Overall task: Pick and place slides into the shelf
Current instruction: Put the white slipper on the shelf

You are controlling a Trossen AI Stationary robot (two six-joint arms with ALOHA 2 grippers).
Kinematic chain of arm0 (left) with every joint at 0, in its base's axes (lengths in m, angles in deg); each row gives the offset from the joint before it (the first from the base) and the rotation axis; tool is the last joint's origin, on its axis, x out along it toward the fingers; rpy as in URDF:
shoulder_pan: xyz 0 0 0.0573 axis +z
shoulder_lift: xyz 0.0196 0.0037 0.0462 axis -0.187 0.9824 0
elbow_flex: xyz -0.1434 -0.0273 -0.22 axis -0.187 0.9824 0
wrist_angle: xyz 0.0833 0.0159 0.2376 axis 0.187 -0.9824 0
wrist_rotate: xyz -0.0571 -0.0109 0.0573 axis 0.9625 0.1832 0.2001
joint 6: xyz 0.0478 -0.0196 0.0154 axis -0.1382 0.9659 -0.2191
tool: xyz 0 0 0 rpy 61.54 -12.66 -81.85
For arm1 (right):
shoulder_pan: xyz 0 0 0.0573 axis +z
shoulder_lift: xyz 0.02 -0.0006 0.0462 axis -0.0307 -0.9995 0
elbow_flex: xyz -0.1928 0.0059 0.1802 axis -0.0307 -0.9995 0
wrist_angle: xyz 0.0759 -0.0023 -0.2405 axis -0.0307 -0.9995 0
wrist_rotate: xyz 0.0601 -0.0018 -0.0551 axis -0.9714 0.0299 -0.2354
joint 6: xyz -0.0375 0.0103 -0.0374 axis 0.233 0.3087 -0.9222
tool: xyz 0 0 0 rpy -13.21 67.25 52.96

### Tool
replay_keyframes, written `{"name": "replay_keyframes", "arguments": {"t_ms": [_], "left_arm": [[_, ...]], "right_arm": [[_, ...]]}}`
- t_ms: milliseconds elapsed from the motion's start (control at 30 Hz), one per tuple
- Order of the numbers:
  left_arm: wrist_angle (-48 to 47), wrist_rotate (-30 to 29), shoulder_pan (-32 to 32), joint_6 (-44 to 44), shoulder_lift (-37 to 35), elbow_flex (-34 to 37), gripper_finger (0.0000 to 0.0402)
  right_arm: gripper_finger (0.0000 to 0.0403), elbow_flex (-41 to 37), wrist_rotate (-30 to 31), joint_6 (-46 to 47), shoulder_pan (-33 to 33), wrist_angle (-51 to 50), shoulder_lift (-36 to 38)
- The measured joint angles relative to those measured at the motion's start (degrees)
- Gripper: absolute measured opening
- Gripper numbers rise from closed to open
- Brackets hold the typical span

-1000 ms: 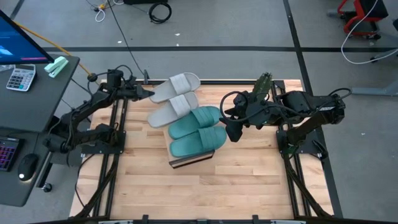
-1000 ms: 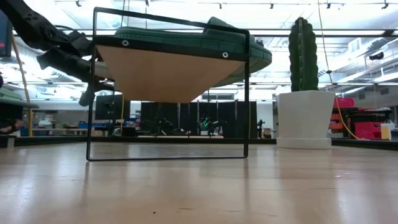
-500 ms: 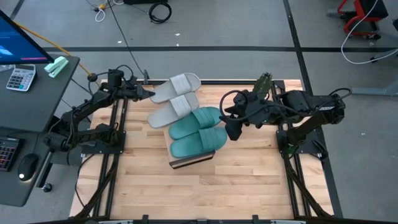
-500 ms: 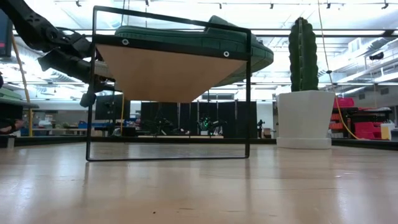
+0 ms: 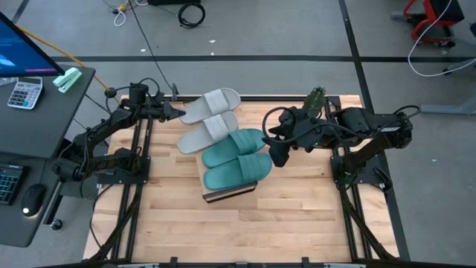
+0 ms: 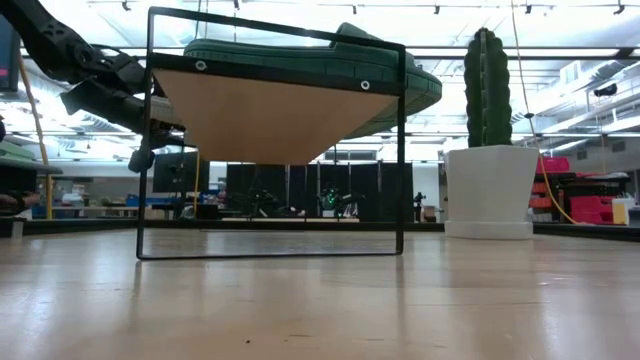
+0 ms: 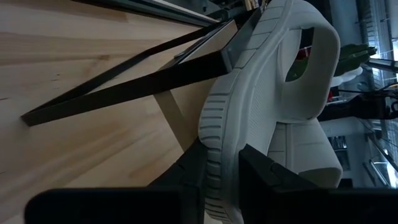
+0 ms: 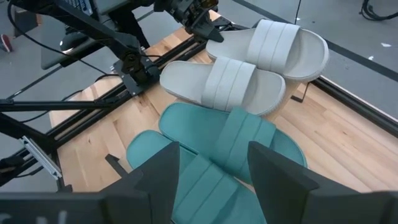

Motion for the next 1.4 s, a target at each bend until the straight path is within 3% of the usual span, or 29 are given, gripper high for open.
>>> {"name": "replay_keyframes", "arguments": {"t_ms": [633,1200,1400], "left_arm": [[4.55,5.63,-0.22,4.44,-3.57,0.15,0.0158],[0.65,5.45,-1.13,4.37,-3.69,0.04,0.0178],[0.52,2.79,-1.05,2.83,-3.76,0.04,0.0203]], "right_arm": [[0.0253,0.00,2.09,-0.24,-2.94,-0.44,0.00],[0.0258,0.00,1.84,-1.17,-3.85,-0.37,0.00],[0.0260,0.00,1.44,-0.22,-3.85,-0.37,0.00]]}}
